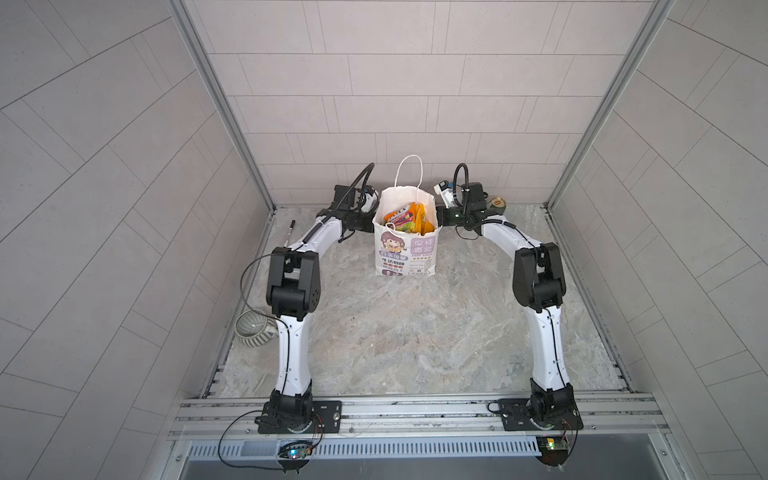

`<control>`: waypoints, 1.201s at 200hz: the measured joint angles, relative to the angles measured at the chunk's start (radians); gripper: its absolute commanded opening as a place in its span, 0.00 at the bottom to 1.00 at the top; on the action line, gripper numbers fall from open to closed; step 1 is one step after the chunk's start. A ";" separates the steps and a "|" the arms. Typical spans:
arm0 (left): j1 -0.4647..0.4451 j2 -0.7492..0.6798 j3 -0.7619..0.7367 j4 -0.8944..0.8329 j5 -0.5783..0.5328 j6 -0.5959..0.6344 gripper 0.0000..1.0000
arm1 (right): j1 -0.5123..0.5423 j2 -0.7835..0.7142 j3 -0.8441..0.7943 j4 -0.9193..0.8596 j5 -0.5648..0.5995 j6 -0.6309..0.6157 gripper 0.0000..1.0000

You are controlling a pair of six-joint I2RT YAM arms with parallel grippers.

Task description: Take the snacks out of the paper bag

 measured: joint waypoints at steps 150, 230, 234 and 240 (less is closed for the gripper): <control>-0.095 -0.418 -0.644 0.351 -0.102 -0.135 0.00 | 0.026 -0.414 -0.747 0.439 0.055 0.104 0.00; -0.127 -0.657 -0.854 0.409 -0.169 -0.176 0.00 | 0.036 -0.573 -0.814 0.350 0.278 0.146 0.10; -0.128 -0.666 -0.855 0.409 -0.173 -0.179 0.00 | 0.036 -0.587 -0.809 0.333 0.295 0.145 0.12; -0.129 -0.682 -0.855 0.409 -0.180 -0.184 0.00 | 0.036 -0.610 -0.797 0.298 0.328 0.141 0.22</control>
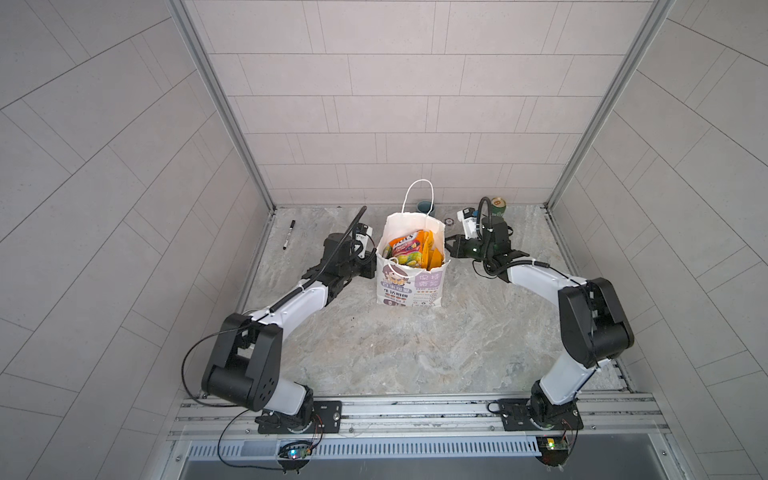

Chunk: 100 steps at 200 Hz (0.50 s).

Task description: Take the snacks out of the paper bag

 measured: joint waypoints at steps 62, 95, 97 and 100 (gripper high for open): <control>0.039 -0.186 0.181 -0.142 -0.201 0.003 0.47 | -0.096 -0.312 0.032 -0.216 0.232 0.037 0.87; 0.131 -0.159 0.495 -0.253 -0.105 0.096 0.54 | -0.124 -0.478 -0.053 -0.206 0.235 0.087 0.76; 0.131 -0.153 0.521 -0.266 -0.098 0.100 0.54 | -0.118 -0.484 -0.056 -0.206 0.234 0.088 0.76; 0.130 -0.136 0.565 -0.291 -0.079 0.123 0.53 | -0.112 -0.492 -0.061 -0.206 0.232 0.089 0.75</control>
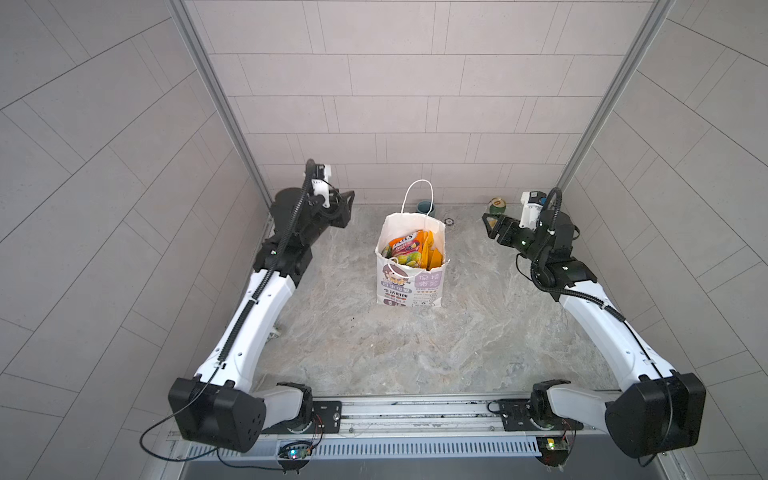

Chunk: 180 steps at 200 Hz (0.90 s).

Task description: Take the snacks out of the paper bag

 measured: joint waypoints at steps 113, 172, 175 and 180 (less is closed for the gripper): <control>-0.091 0.665 0.721 -0.830 0.255 0.544 0.75 | 0.273 -0.364 -0.394 -0.120 0.064 -0.099 0.76; -0.107 0.770 0.937 -0.956 0.256 0.631 0.69 | 0.299 -0.393 -0.534 -0.127 0.067 -0.083 0.75; -0.108 0.774 0.944 -0.959 0.256 0.636 0.69 | 0.300 -0.395 -0.538 -0.127 0.068 -0.083 0.75; -0.112 0.784 0.957 -0.967 0.254 0.642 0.68 | 0.303 -0.400 -0.544 -0.127 0.069 -0.079 0.75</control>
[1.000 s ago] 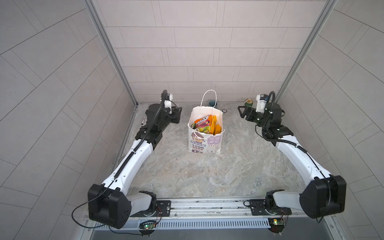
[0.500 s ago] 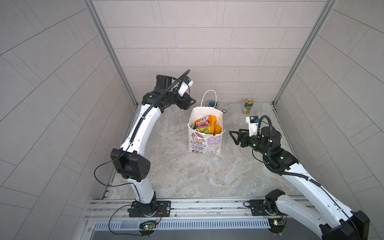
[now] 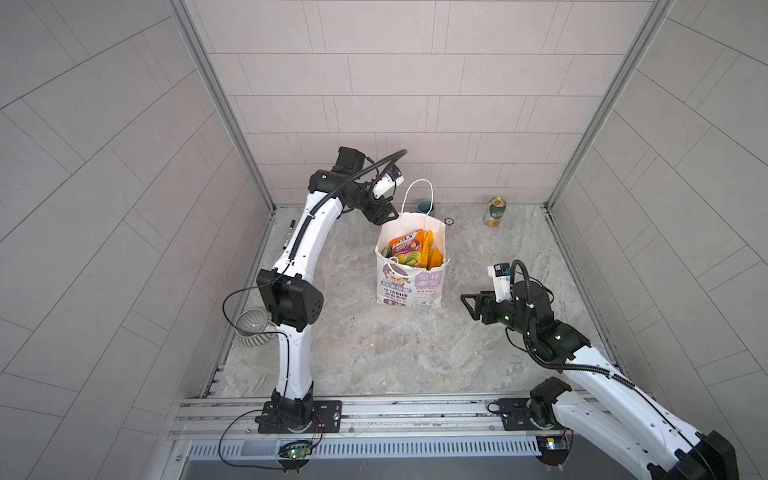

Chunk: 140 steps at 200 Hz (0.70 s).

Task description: Take the snacks out of the paper bag

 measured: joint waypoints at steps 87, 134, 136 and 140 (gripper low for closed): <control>-0.048 0.095 0.068 -0.105 -0.039 0.092 0.46 | 0.009 -0.029 -0.006 -0.003 0.009 0.003 0.75; -0.058 0.106 0.071 -0.131 -0.077 0.137 0.18 | 0.027 0.018 -0.006 0.021 0.004 0.004 0.74; -0.059 0.106 0.071 -0.133 -0.078 0.135 0.17 | 0.028 0.023 -0.005 0.022 0.002 0.005 0.73; -0.060 0.106 0.071 -0.134 -0.078 0.140 0.15 | 0.030 0.033 -0.005 0.024 -0.001 0.006 0.73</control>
